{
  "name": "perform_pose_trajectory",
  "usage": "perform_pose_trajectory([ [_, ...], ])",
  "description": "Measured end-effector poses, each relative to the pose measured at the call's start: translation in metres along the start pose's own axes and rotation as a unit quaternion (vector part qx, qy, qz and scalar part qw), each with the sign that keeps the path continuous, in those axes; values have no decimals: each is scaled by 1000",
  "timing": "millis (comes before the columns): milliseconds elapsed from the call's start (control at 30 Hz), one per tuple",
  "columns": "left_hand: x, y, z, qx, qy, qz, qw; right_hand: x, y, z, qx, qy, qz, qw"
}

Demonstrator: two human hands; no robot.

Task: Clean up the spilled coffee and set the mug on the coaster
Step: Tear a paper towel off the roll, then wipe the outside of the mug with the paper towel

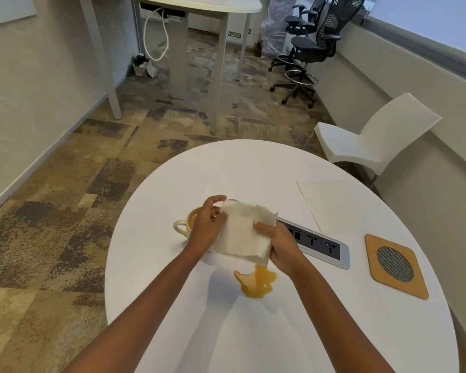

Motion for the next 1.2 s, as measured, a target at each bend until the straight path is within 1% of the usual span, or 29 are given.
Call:
perform_pose_trajectory([
  [67,9,21,-13,46,-63,-56,995,-18,-6,-7,33,55,20,998],
  [100,12,32,-19,69,-96,-91,989,-28,-9,-10,60,97,70,991],
  [167,11,52,-29,108,-148,-169,968,-47,-23,-18,91,197,192,957],
  [200,6,59,-32,114,-162,-212,957,-52,-34,-22,85,241,241,936],
  [267,-12,66,-40,95,-159,-290,939,-52,-62,-29,34,296,312,902],
  [300,-23,68,-42,77,-149,-320,932,-48,-76,-34,6,308,340,889],
  [367,-43,69,-45,49,-127,-358,924,-34,-101,-44,-50,304,395,866],
  [467,-60,70,-46,48,-101,-357,927,-5,-131,-59,-135,245,499,820],
  [500,-63,70,-47,52,-93,-351,930,2,-137,-63,-155,223,519,810],
  [533,-66,71,-47,54,-86,-345,933,6,-140,-66,-165,201,525,810],
  [567,-69,71,-48,52,-82,-340,935,9,-142,-69,-170,175,515,822],
  [667,-76,69,-50,37,-78,-328,941,17,-135,-79,-172,54,440,880],
  [733,-82,68,-49,27,-64,-304,950,24,-129,-81,-189,-8,389,901],
  [833,-85,66,-47,9,-59,-283,957,38,-116,-85,-190,-62,295,934],
  [900,-85,65,-47,2,-63,-281,958,50,-103,-91,-148,-92,218,960],
  [967,-85,63,-48,-8,-66,-283,957,62,-89,-95,-94,-105,147,979],
  [1033,-84,62,-48,-14,-67,-285,956,71,-76,-97,-53,-94,103,989],
  [1100,-85,62,-49,-14,-67,-283,957,81,-66,-93,-8,-81,67,994],
  [1200,-85,62,-49,-13,-71,-278,958,97,-52,-79,80,-64,8,995],
])
Point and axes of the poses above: each hand's wrist, its own z-axis away from the middle knuckle, its own y-axis out of the back of the hand, x = y × z, the point moved 8 cm from there along -z, towards the middle knuckle, and after that the axes turned 15 degrees about x, right-handed, at the moved point
